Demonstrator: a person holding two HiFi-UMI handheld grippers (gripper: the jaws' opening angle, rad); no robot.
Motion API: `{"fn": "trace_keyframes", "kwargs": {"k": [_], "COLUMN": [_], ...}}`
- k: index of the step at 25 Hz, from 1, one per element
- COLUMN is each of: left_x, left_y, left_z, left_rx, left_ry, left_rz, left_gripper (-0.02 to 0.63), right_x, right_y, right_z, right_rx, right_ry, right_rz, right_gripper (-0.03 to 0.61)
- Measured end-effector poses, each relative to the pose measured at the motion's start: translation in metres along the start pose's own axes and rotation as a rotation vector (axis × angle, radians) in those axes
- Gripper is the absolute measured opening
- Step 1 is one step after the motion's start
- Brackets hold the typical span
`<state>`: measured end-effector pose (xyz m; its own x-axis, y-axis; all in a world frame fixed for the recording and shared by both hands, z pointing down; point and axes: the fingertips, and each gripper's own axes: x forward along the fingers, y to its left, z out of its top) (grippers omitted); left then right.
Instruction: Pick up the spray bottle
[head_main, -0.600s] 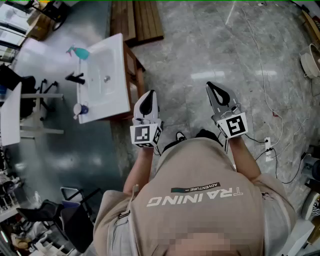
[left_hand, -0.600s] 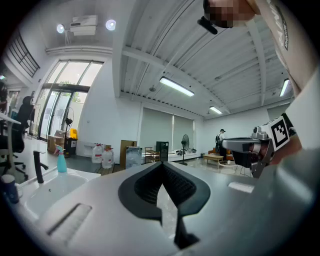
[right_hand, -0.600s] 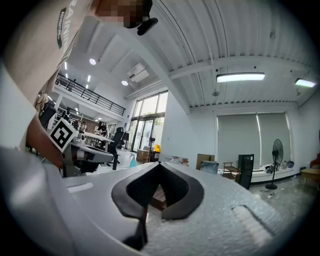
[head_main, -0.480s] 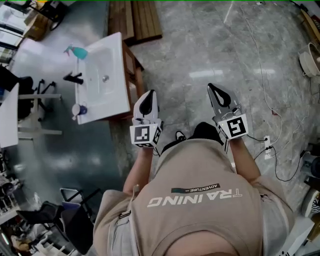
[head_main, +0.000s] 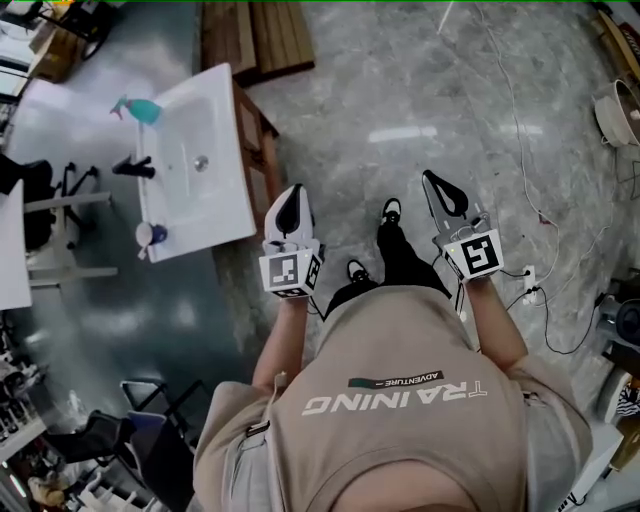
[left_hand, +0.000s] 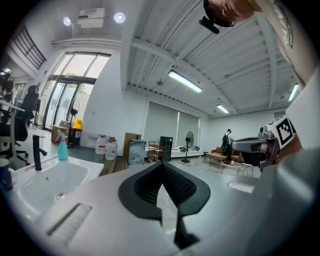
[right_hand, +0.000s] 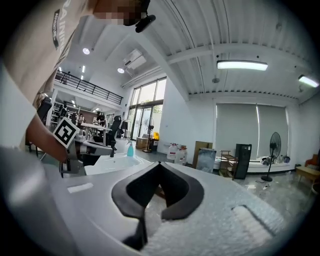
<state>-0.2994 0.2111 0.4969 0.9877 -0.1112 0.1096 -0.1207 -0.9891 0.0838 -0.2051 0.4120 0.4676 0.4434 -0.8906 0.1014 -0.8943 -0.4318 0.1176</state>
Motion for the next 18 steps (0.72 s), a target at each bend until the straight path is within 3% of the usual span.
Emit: {"fn": "trace_keyframes", "kwargs": {"k": [5,10,18], "left_x": [0.043,0.102,0.199], "left_y": [0.006,0.02,0.009], "left_z": [0.003,0.017,0.028], "left_rx": [0.03,0.068,0.039], "left_ry": [0.03,0.061,0.09], "left_rz": [0.013,0.039,0.023], "left_gripper": [0.017,0.017,0.017], "right_x": [0.035,0.082,0.146], "right_y": [-0.044,-0.093,-0.164], "right_z": [-0.018,-0.023,-0.031], "right_rx": [0.08,0.086,0.097], "right_ry": [0.004,-0.019,-0.025], "right_rz": [-0.001,0.031,0.093], "right_gripper": [0.002,0.002,0.002]}}
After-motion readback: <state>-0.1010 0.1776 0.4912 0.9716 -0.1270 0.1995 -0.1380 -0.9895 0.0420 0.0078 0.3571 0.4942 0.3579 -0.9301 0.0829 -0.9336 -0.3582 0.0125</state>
